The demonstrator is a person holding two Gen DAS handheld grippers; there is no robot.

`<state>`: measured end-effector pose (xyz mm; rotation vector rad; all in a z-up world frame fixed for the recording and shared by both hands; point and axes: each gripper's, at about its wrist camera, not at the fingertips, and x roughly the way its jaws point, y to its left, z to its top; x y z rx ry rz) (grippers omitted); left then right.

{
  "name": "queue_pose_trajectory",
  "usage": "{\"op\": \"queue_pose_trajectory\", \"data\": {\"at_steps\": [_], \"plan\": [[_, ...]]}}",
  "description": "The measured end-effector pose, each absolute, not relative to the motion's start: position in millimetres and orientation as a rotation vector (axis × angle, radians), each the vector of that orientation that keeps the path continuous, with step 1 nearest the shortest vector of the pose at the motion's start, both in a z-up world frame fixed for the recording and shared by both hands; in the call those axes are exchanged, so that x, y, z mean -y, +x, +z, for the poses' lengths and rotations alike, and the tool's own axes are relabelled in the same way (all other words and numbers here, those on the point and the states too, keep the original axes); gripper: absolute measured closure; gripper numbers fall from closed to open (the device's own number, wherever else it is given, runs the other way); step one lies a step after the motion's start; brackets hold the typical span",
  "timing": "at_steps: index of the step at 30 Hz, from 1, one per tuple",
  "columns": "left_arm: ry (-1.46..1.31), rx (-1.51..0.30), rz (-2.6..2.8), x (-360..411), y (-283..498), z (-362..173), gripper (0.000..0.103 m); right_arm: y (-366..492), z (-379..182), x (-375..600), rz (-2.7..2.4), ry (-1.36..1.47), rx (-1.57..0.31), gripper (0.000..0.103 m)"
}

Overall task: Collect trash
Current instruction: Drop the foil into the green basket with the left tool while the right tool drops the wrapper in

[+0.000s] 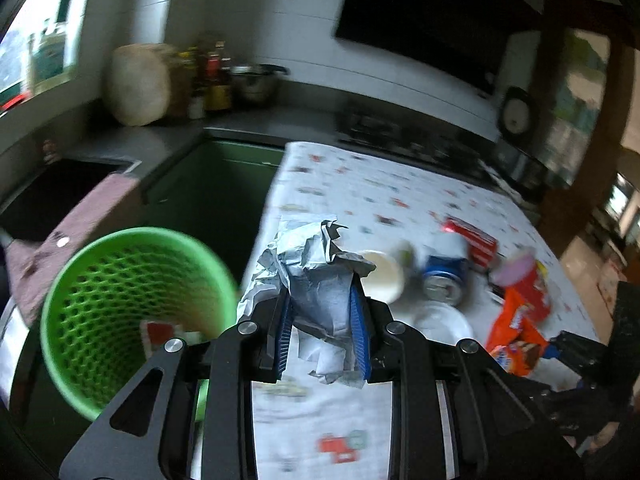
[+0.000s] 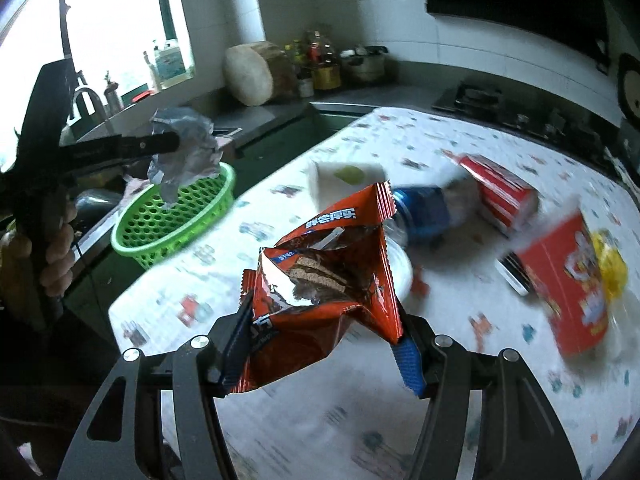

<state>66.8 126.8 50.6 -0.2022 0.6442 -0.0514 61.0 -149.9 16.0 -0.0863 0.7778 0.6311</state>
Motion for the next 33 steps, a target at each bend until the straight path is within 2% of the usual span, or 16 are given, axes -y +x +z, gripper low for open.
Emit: {"op": "queue_pose_trajectory", "data": {"at_steps": [15, 24, 27, 33], "plan": [[-0.321, -0.745, 0.211, -247.9, 70.7, 1.4, 0.076, 75.0, 23.4, 46.5, 0.790, -0.140, -0.781, 0.044], [-0.365, -0.776, 0.249, -271.2, 66.4, -19.2, 0.072, 79.0, 13.9, 5.5, 0.841, -0.162, -0.807, 0.044], [-0.380, -0.772, 0.258, -277.1, 61.5, -20.7, 0.055, 79.6, 10.1, -5.7, 0.856, -0.169, -0.814, 0.044], [-0.397, -0.765, 0.261, -285.0, 55.9, -19.7, 0.051, 82.3, 6.6, -25.9, 0.876, -0.176, -0.818, 0.043]]}}
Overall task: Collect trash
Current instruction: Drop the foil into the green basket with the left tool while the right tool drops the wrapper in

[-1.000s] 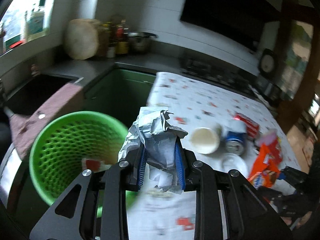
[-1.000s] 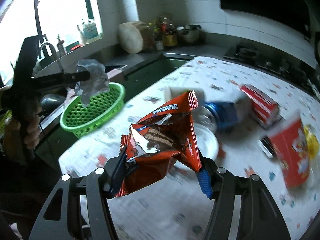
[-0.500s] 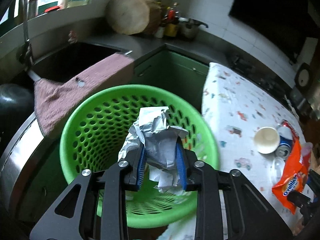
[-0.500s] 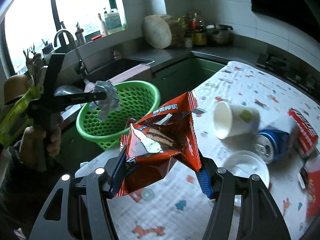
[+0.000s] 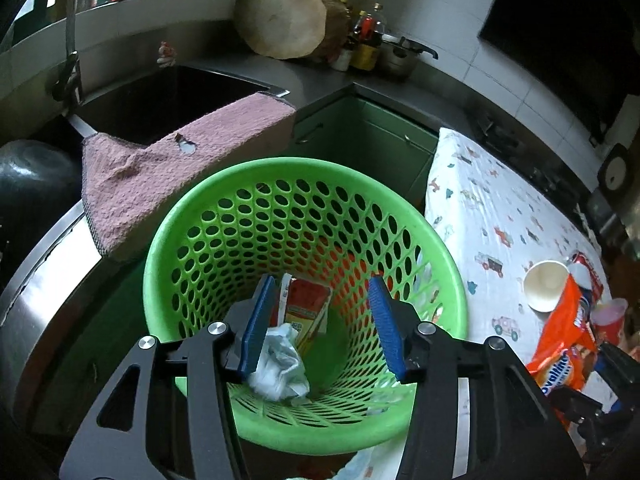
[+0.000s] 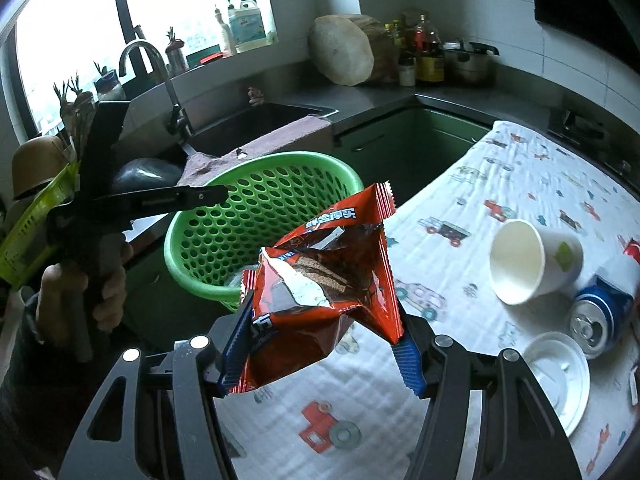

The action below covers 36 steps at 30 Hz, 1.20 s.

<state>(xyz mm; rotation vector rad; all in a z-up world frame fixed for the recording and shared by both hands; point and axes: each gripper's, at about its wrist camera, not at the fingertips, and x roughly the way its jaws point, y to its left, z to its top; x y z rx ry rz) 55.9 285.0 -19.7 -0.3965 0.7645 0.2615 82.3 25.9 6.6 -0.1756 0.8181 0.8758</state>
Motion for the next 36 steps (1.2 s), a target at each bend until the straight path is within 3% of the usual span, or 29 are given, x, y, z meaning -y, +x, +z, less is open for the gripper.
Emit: {"op": "queue_pose_trajectory", "data": {"at_steps": [16, 28, 36], "plan": [[-0.456, -0.731, 0.311, -301.2, 31.4, -15.2, 0.041, 100.6, -7.3, -99.3, 0.912, -0.237, -0.835, 0.042], [-0.466, -0.748, 0.332, -303.6, 26.3, -19.5, 0.040, 109.7, -12.5, -115.0, 0.930, -0.224, -0.828, 0.016], [-0.449, -0.746, 0.314, -289.8, 29.2, -16.1, 0.037, 101.7, -3.6, -84.2, 0.894, -0.230, -0.800, 0.015]]}}
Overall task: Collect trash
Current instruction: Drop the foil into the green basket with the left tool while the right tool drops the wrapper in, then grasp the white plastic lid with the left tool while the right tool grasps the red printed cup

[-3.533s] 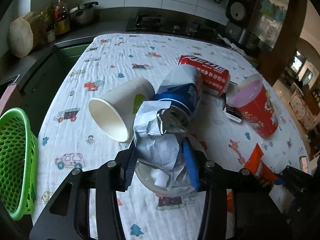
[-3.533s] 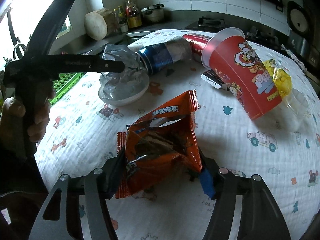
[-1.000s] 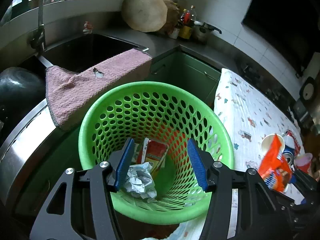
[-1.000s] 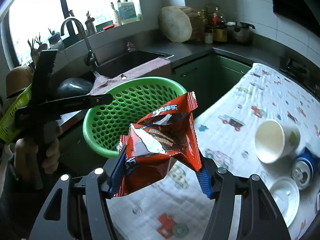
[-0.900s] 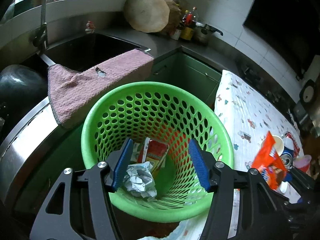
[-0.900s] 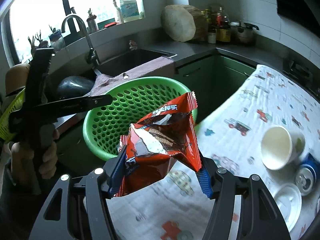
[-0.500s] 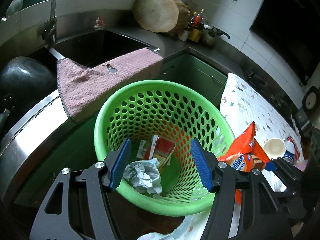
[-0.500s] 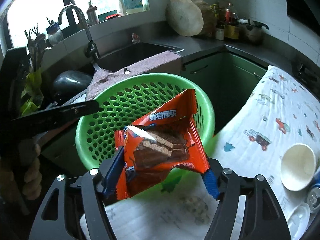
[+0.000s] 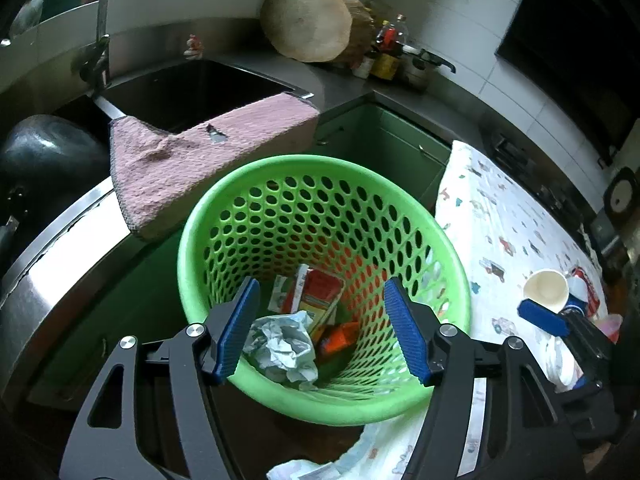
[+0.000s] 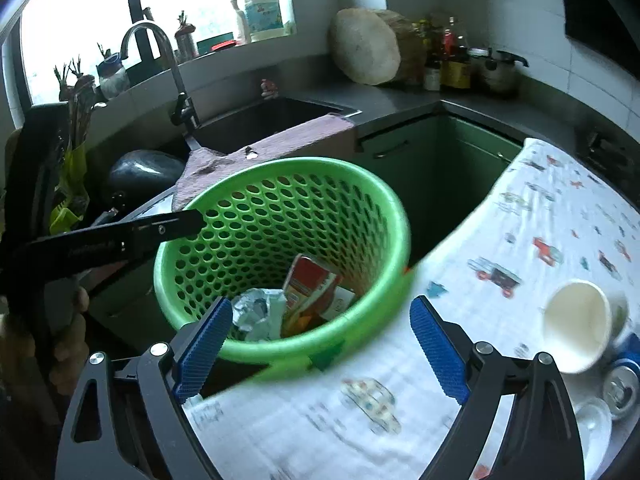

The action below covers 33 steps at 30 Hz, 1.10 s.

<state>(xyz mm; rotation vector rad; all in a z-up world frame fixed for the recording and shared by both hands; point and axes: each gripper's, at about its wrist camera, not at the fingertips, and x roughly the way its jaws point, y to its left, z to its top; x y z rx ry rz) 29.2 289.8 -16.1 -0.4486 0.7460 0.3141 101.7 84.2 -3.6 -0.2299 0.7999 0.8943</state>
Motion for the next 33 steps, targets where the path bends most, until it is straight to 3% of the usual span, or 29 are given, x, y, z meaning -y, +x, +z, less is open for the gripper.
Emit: {"op": "queue_pose_trajectory", "data": {"at_steps": [33], "plan": [[-0.290, -0.785, 0.078, -125.6, 71.1, 5.8, 0.028, 105.6, 24.7, 215.0, 0.442, -0.187, -0.743, 0.010]]}}
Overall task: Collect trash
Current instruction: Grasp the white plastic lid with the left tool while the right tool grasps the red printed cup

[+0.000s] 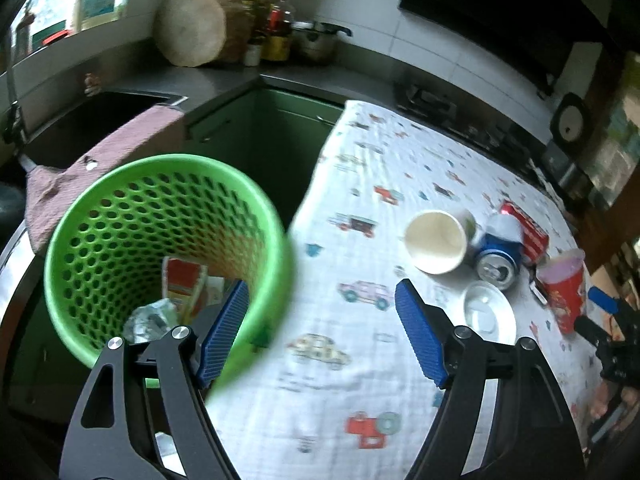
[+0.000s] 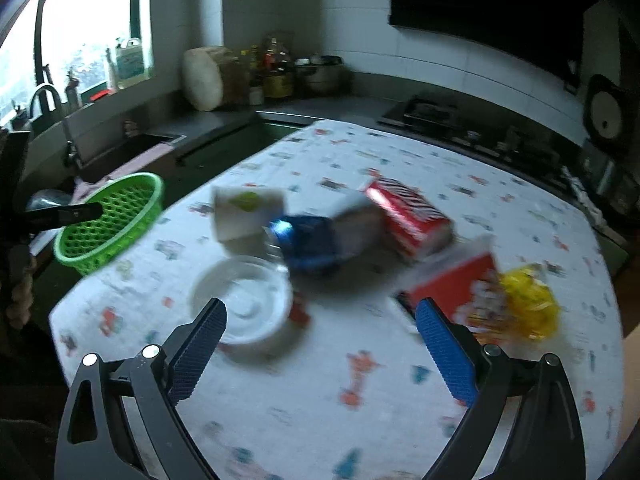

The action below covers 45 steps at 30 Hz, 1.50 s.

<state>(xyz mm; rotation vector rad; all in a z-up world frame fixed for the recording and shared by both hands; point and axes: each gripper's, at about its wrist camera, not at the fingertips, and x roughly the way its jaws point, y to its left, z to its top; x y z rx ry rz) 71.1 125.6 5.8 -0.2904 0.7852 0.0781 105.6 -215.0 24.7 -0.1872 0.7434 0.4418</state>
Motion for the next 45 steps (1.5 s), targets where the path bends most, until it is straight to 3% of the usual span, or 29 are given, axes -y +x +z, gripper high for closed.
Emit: {"op": "queue_pose_trajectory", "data": {"at_steps": [18, 31, 35, 37, 45], "plan": [[-0.258, -0.870, -0.044, -52.3, 105.4, -8.7, 0.028, 150.0, -9.6, 269.8, 0.354, -0.396, -0.825, 0.010], [-0.224, -0.959, -0.154, -8.0, 127.8, -33.4, 0.028, 180.1, -30.2, 271.2, 0.368, -0.397, -0.872, 0.011], [-0.194, -0.976, -0.174, 3.7, 131.8, -41.1, 0.030, 181.4, -31.9, 270.6, 0.374, -0.393, -0.876, 0.024], [-0.185, -0.986, -0.195, 8.8, 134.3, -44.3, 0.040, 181.5, -32.7, 270.7, 0.367, -0.398, -0.877, 0.030], [-0.166, -1.009, -0.239, 17.9, 140.7, -51.9, 0.067, 178.2, -30.1, 275.5, 0.363, -0.369, -0.864, 0.031]]}}
